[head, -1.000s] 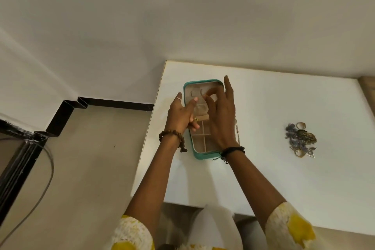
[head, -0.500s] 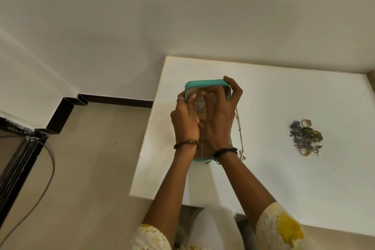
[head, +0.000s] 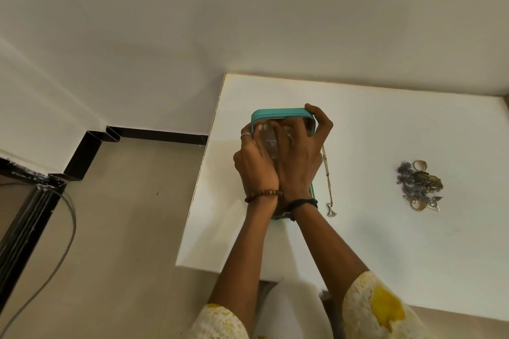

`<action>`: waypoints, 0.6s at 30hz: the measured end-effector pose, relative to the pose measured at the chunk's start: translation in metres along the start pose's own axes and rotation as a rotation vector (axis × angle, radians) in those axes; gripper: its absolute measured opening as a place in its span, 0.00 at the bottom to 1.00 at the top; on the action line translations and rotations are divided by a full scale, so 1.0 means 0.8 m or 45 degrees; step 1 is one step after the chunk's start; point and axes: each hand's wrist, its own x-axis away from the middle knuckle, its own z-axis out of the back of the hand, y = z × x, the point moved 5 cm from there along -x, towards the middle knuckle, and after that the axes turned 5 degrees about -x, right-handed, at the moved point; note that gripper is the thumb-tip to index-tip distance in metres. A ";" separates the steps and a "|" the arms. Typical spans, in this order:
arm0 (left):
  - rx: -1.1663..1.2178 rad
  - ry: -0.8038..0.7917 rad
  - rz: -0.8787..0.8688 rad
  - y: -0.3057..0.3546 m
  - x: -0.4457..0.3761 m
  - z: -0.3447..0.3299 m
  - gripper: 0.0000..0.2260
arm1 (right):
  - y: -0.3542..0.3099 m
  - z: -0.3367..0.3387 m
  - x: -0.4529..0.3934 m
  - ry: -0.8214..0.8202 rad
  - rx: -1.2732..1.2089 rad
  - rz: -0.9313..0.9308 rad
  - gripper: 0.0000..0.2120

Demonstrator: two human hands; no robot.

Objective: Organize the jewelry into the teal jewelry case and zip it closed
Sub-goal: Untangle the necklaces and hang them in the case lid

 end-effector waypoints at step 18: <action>0.273 -0.234 0.161 -0.037 0.008 0.002 0.17 | 0.001 0.013 0.011 -0.097 -0.063 0.017 0.03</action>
